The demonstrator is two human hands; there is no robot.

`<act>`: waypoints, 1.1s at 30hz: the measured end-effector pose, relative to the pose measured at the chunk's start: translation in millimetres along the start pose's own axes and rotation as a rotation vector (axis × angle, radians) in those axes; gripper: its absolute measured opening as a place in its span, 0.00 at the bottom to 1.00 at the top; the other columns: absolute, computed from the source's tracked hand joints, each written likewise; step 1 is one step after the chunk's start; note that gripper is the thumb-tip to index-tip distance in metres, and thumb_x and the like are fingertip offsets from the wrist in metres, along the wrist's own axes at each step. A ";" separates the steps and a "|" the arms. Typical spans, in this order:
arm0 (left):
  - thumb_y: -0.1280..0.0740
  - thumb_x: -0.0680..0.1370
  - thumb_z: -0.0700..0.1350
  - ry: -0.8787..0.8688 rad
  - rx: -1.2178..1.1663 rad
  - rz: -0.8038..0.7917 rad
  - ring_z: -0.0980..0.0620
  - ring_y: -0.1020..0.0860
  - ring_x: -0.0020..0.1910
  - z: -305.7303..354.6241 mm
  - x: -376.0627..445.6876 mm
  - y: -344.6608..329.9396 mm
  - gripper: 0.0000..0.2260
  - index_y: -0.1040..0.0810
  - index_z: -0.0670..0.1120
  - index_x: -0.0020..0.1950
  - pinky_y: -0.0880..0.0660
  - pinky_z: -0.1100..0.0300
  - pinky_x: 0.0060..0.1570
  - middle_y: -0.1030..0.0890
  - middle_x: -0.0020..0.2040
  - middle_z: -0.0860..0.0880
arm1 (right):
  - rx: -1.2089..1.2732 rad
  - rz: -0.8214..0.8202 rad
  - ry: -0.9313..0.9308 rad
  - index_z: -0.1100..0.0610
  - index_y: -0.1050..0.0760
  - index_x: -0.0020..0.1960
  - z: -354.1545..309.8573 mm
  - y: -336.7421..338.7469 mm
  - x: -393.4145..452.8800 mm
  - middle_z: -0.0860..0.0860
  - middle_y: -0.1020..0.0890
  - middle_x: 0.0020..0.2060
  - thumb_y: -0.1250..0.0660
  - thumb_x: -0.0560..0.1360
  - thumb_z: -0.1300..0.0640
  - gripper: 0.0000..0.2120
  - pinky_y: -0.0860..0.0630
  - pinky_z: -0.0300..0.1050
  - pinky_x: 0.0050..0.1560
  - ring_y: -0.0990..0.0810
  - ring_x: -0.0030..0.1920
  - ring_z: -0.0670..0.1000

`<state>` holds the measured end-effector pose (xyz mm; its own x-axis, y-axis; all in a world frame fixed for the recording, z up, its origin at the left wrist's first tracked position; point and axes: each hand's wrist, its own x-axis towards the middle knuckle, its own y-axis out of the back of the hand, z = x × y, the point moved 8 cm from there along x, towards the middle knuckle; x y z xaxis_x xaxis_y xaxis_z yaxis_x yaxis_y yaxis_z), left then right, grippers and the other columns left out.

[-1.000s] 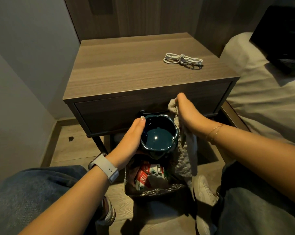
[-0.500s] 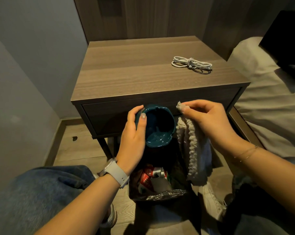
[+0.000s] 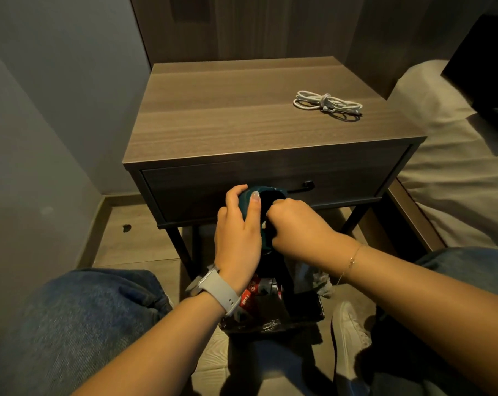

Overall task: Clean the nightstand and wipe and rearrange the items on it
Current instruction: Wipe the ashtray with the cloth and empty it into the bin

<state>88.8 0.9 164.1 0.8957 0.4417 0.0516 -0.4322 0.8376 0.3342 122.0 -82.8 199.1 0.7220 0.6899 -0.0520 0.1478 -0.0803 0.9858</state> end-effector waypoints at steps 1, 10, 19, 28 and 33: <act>0.45 0.80 0.58 -0.001 0.012 0.002 0.59 0.26 0.48 -0.2 -1.5 0.9 0.16 0.35 0.58 0.67 0.26 0.56 0.51 0.26 0.54 0.50 | 0.051 0.008 -0.010 0.61 0.27 0.40 3.2 -1.6 0.5 0.52 0.26 0.37 0.34 0.72 0.62 0.04 0.28 0.44 0.38 0.23 0.39 0.53; 0.43 0.80 0.57 -0.072 0.058 -0.002 0.61 0.27 0.49 5.5 1.8 11.9 0.15 0.33 0.58 0.66 0.28 0.61 0.51 0.26 0.54 0.51 | 0.301 -0.093 0.160 0.57 0.18 0.47 -2.7 -17.4 -0.8 0.50 0.16 0.41 0.36 0.70 0.66 0.11 0.21 0.45 0.45 0.19 0.41 0.47; 0.46 0.81 0.58 -0.070 0.041 -0.128 0.58 0.23 0.46 6.4 3.2 4.7 0.12 0.31 0.59 0.62 0.27 0.58 0.47 0.21 0.48 0.51 | 0.712 -0.408 0.116 0.60 0.19 0.51 23.7 11.4 -18.5 0.47 0.17 0.42 0.33 0.75 0.67 0.07 0.23 0.33 0.45 0.19 0.41 0.40; 0.41 0.76 0.64 -0.218 0.045 -0.294 0.59 0.28 0.63 10.9 11.6 14.8 0.24 0.40 0.61 0.70 0.28 0.53 0.63 0.29 0.66 0.54 | 0.976 -0.151 -0.257 0.49 0.22 0.53 110.9 2.2 -14.0 0.42 0.20 0.47 0.37 0.77 0.59 0.08 0.28 0.26 0.42 0.22 0.50 0.43; 0.41 0.74 0.65 -0.408 0.082 -0.370 0.59 0.28 0.62 32.9 4.1 10.8 0.26 0.43 0.61 0.70 0.27 0.57 0.61 0.30 0.65 0.55 | 0.920 -0.208 0.016 0.46 0.33 0.68 63.9 6.9 -22.2 0.38 0.24 0.59 0.27 0.71 0.50 0.28 0.25 0.38 0.58 0.24 0.60 0.39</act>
<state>91.3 1.2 198.9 0.9609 -0.0513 0.2719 -0.0863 0.8782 0.4705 150.2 -144.7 196.8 0.6127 0.7636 -0.2038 0.7533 -0.4862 0.4430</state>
